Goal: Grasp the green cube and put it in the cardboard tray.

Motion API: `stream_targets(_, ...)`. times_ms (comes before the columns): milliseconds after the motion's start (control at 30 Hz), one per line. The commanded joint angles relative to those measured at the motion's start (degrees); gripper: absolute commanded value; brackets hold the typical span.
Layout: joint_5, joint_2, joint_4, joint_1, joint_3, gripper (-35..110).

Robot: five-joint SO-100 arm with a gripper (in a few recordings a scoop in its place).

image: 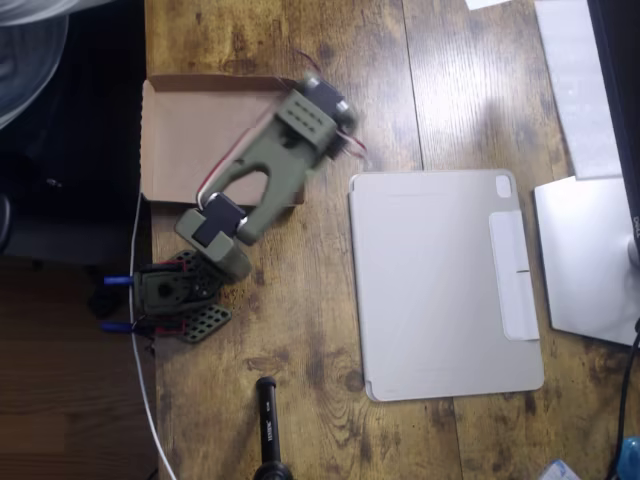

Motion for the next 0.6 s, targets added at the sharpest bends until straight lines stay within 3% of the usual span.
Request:
stream_targets(0,0.9,2.9,1.1,-6.2,-0.1,17)
stream_targets(233,0.4,0.8,1.1,-12.3,0.4,18)
stream_targets(567,-0.7,0.0,0.6,-10.3,1.8,23)
